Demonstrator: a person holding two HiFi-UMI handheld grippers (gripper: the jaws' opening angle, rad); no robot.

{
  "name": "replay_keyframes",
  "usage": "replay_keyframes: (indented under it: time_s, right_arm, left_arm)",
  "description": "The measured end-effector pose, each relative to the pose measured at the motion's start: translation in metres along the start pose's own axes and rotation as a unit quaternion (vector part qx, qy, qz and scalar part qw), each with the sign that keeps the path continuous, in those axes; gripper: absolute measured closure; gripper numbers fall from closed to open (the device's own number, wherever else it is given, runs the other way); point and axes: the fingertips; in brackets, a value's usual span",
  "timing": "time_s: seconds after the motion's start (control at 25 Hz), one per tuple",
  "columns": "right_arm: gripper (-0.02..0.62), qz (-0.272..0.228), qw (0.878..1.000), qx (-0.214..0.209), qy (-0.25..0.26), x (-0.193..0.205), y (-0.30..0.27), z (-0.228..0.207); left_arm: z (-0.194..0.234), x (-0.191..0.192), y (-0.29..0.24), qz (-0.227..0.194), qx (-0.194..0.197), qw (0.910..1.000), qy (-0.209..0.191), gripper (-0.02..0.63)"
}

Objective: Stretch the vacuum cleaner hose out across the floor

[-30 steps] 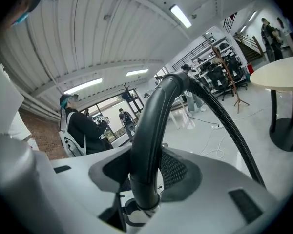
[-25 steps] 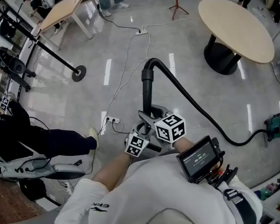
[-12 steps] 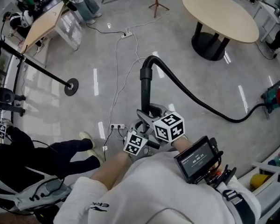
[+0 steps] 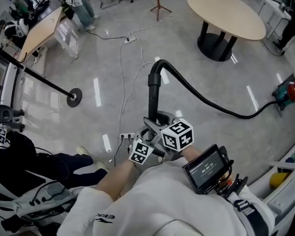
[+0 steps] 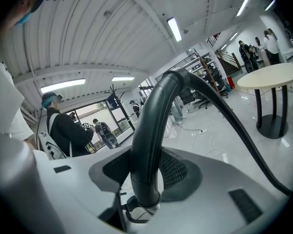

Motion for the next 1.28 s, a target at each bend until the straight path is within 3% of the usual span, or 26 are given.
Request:
replay_keyframes:
  time_s: [0.52,0.8,1.08,1.28]
  right_arm:
    - [0.433,0.010,0.999,-0.052,0.006,-0.016,-0.020,-0.020]
    - [0.433,-0.002,0.999,-0.050,0.011,-0.044,-0.024,-0.033]
    - [0.433,-0.013,1.000,-0.016,0.005,-0.086,-0.050,-0.017]
    - [0.433,-0.029,0.999,0.021,-0.003,-0.062,-0.057,-0.024]
  left_arm:
    - [0.032,-0.006,-0.016,0.014,-0.040,0.9991,0.002,0.448]
    - [0.048,-0.030,-0.029,0.009,-0.037,0.9993,-0.005,0.448]
    - [0.084,-0.058,-0.008,0.005,0.000,0.9998,-0.018,0.448]
    - [0.081,-0.038,-0.013,-0.003,0.040,0.9983,-0.042,0.446]
Point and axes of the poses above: the fingertips, and each gripper's own axes: y backward along the fingers, z to its left, x out of its underside, and after that the axes turned 2 degrees about y, right-handed
